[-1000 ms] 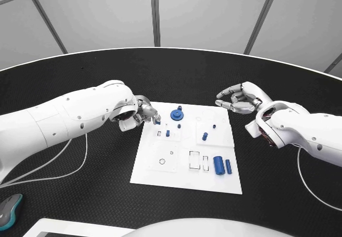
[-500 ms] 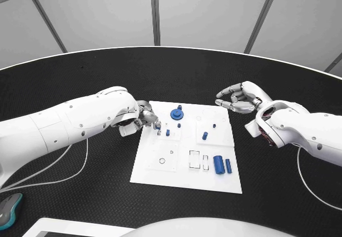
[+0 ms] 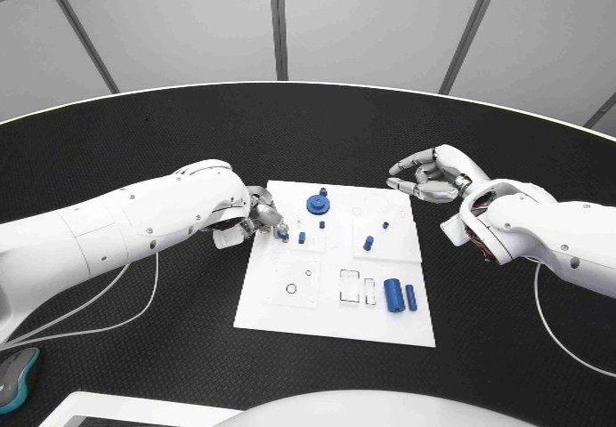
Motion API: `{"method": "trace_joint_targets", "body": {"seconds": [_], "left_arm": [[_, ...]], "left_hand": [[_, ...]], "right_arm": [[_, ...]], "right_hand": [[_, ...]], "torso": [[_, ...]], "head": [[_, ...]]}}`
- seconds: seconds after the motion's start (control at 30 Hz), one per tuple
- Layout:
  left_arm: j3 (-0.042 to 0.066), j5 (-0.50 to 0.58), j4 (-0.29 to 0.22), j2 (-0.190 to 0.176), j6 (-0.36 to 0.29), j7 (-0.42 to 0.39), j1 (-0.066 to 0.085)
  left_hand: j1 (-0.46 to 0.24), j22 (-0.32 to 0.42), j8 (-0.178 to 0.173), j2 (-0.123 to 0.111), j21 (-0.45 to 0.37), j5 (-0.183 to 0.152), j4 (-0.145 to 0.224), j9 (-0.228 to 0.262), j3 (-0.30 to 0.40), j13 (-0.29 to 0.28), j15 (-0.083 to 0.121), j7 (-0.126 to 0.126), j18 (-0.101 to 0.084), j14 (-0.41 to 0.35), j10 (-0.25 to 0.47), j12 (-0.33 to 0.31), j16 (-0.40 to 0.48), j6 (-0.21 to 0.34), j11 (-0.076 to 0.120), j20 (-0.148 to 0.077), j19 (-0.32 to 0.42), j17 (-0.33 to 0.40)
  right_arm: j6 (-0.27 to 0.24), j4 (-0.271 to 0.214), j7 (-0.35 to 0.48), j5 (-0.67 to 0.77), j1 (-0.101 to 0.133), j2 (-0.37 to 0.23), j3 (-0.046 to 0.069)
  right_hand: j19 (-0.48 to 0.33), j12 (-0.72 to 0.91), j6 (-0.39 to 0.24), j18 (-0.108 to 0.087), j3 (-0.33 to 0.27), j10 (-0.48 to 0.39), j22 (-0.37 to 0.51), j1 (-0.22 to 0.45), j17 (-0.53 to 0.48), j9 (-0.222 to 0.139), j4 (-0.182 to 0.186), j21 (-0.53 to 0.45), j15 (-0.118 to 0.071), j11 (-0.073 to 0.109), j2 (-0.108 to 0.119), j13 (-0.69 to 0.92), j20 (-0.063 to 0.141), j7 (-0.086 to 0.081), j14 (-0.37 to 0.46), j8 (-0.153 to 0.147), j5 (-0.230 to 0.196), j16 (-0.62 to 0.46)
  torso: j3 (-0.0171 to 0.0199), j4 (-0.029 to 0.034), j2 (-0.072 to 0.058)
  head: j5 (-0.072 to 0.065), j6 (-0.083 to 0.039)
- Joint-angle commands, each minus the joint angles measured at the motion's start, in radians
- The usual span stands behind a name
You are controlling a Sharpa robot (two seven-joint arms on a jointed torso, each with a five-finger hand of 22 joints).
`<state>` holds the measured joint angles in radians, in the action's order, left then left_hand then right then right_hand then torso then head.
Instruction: Assemble the parts on the task board
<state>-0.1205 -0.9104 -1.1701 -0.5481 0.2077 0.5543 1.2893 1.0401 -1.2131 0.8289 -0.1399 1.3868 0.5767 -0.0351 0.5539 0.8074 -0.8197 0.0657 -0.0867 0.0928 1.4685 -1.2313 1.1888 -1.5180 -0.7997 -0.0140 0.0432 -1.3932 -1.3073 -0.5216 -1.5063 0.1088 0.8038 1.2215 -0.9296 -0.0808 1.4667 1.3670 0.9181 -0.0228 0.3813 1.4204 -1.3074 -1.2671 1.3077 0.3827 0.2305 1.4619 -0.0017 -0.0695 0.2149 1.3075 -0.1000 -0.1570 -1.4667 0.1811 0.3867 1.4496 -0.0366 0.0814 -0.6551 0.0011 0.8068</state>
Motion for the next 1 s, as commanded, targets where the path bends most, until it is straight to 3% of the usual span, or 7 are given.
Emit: {"method": "trace_joint_targets", "body": {"seconds": [0.03,1.0], "left_arm": [[0.0,-0.003,0.003,0.002,0.002,0.001,-0.001],[0.0,-0.024,-0.001,0.008,0.022,-0.014,-0.001]], "left_hand": [[-0.003,-0.001,0.007,0.008,0.004,0.005,0.097,0.0,0.092,-0.001,0.008,0.021,-0.014,0.072,-0.033,0.007,-0.004,-0.03,0.028,-0.006,-0.003,-0.151],[-0.002,-0.005,0.01,0.005,0.007,0.012,0.103,-0.002,0.091,-0.005,0.009,0.023,-0.015,0.073,-0.039,0.009,-0.004,-0.035,0.029,-0.007,-0.006,-0.151]], "right_arm": [[0.0,0.0,0.0,0.0,0.0,0.0,0.0],[0.004,0.005,0.0,0.0,0.0,0.004,0.0]], "right_hand": [[0.007,0.0,-0.005,-0.02,0.006,0.0,-0.056,-0.001,0.079,0.001,-0.001,-0.004,-0.008,0.003,-0.006,0.096,0.005,0.003,-0.057,0.006,0.003,-0.003],[0.007,0.0,-0.006,-0.02,0.006,0.0,-0.056,-0.001,0.08,0.001,-0.001,-0.004,-0.008,0.003,-0.005,0.097,0.005,0.003,-0.057,0.006,0.008,-0.002]], "torso": [[0.0004,0.0002,0.001],[0.0014,0.0003,0.002]], "head": [[0.0,0.002],[0.002,0.008]]}}
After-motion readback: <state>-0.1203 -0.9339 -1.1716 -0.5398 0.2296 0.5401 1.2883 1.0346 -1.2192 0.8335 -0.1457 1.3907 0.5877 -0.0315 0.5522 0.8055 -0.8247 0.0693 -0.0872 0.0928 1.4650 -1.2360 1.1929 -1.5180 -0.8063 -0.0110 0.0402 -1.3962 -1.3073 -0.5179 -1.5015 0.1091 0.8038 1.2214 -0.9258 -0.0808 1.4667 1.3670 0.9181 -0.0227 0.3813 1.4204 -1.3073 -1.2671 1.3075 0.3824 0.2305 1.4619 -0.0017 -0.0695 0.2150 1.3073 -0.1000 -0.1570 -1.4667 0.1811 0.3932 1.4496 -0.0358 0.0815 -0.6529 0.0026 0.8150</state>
